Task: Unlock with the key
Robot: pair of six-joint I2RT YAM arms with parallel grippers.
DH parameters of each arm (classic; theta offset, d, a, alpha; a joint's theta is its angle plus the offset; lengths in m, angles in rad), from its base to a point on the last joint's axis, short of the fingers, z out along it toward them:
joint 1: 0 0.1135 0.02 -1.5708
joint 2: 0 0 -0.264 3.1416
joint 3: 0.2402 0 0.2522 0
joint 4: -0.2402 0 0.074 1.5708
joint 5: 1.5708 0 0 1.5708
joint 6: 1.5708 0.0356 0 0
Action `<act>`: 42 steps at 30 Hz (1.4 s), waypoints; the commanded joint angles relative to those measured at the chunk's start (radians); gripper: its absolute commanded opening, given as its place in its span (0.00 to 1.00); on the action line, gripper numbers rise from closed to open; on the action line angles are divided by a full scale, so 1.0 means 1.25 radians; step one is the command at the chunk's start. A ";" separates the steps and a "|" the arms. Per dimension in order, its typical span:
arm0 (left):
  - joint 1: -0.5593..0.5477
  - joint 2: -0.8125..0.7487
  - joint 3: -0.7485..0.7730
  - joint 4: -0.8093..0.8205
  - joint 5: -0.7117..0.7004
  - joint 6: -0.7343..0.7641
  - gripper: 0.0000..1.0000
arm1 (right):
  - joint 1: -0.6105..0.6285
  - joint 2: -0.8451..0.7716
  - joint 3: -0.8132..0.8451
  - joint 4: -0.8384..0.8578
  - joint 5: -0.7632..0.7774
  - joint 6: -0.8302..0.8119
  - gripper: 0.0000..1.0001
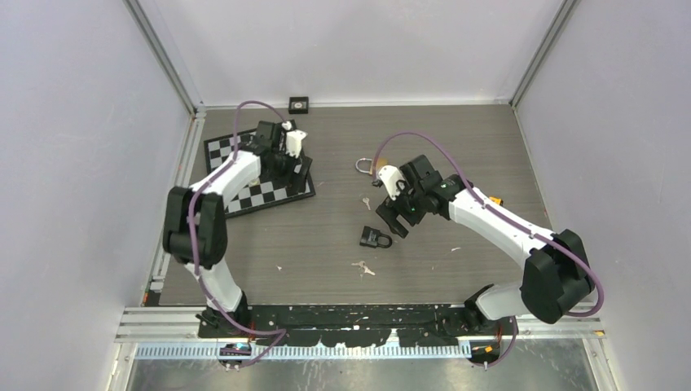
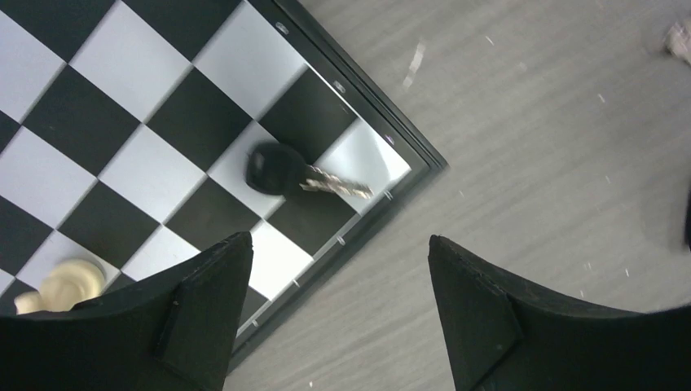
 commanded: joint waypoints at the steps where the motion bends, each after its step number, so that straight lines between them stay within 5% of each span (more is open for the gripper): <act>1: 0.005 0.089 0.140 -0.084 -0.071 -0.100 0.79 | -0.002 -0.007 0.001 0.019 -0.011 0.004 0.90; 14: 0.004 0.183 0.191 -0.106 -0.090 -0.231 0.66 | -0.004 0.027 0.004 0.008 -0.035 -0.002 0.90; 42: -0.006 0.201 0.173 -0.057 -0.148 -0.181 0.36 | -0.004 0.063 0.014 -0.012 -0.053 -0.005 0.89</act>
